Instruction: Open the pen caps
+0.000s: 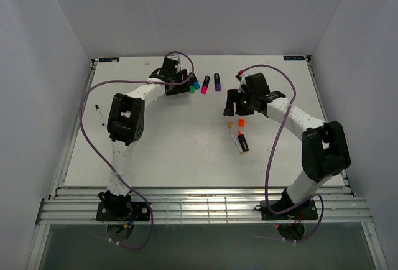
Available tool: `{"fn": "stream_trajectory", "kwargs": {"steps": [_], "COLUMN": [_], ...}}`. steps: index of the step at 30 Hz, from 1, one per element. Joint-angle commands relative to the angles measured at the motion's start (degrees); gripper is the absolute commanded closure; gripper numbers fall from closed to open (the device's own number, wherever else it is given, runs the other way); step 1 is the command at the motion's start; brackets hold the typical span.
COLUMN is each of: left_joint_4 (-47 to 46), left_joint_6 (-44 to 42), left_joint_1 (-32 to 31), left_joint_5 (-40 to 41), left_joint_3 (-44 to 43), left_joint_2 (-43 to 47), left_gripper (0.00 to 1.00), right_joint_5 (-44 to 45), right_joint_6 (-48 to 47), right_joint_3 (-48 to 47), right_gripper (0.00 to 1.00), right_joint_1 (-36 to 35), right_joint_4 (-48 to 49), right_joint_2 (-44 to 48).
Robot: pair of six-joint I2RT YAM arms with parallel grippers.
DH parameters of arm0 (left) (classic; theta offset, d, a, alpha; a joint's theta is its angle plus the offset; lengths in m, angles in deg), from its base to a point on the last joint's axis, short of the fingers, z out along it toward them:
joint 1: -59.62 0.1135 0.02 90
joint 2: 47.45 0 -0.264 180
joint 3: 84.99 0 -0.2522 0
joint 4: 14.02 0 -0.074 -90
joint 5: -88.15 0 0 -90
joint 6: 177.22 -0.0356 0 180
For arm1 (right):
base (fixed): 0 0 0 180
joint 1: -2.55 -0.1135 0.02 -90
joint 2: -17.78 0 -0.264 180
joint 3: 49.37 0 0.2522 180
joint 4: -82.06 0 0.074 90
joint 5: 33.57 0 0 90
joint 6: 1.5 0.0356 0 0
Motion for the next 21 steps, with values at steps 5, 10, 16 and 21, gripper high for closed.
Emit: {"fn": "stream_trajectory", "kwargs": {"steps": [5, 10, 16, 21], "left_joint_4": [-1.0, -1.0, -1.2, -0.7], "left_joint_6": [0.5, 1.2, 1.3, 1.2], "left_joint_1": [-2.0, -3.4, -4.7, -4.9], "left_joint_5": [3.1, 4.1, 6.4, 9.1], "left_joint_3": [-3.8, -5.8, -6.8, -8.0], "left_joint_2": [-1.2, -4.3, -5.8, -7.4], "left_gripper": [0.24, 0.25, 0.25, 0.25], "right_joint_5": [-0.3, 0.3, -0.5, -0.6], "right_joint_6": [-0.5, -0.6, -0.4, -0.5], "right_joint_3": [1.3, 2.7, 4.1, 4.5], "right_gripper": [0.3, 0.3, 0.3, 0.3], "right_joint_1": [0.5, 1.0, 1.7, 2.2], "right_joint_4": [4.1, 4.5, 5.8, 6.2], "right_joint_2": [1.6, 2.5, 3.1, 4.1]}}
